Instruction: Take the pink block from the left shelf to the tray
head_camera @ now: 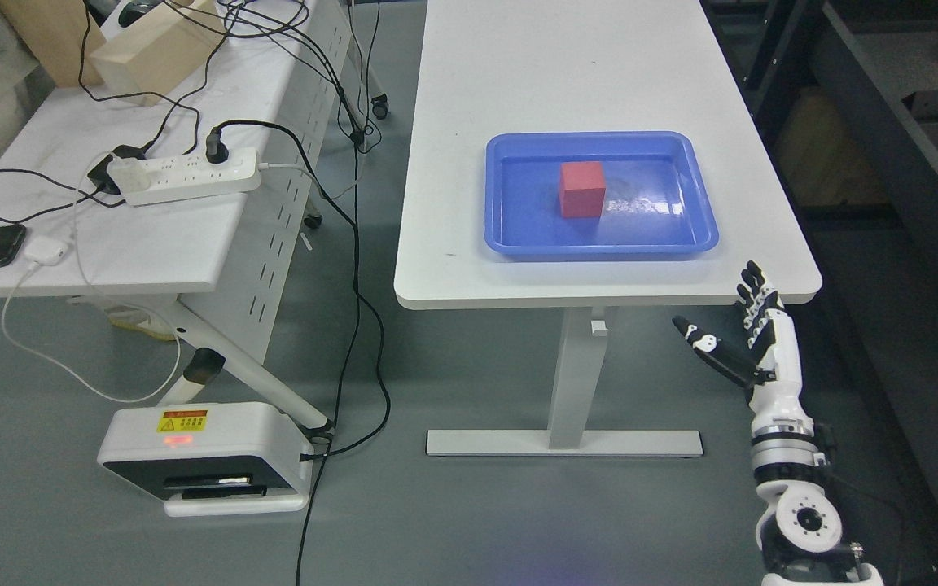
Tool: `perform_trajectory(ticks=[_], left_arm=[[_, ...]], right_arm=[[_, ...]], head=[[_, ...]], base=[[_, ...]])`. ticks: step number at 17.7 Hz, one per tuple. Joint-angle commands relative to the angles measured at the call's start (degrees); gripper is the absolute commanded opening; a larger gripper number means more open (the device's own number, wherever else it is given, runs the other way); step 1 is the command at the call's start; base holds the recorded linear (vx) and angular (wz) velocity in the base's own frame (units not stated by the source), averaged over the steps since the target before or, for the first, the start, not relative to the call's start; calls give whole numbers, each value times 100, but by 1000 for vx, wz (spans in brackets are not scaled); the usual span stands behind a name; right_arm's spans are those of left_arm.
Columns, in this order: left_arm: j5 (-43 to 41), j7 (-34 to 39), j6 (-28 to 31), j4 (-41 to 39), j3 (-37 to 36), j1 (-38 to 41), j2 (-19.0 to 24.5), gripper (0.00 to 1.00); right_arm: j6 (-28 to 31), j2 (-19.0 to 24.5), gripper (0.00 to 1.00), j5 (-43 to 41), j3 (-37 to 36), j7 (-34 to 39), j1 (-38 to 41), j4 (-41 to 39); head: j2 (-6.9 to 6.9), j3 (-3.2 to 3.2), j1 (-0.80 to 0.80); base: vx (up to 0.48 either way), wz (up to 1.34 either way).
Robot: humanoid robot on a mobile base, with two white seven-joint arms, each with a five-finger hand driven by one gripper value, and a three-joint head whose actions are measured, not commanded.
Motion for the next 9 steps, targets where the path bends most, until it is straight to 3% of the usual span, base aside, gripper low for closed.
perform_trajectory(ticks=[1,9], left_arm=[[0,1,0,-100,0,114,100,100],[0,1,0,-100,0,114,100,100]], right_arm=[[396,-100,99,11,93,122,-10,83],[433,-100,99,11,110,184,-54,154]], head=[[0,0,0],[0,0,0]], base=[[-96,-1],[-59,15]])
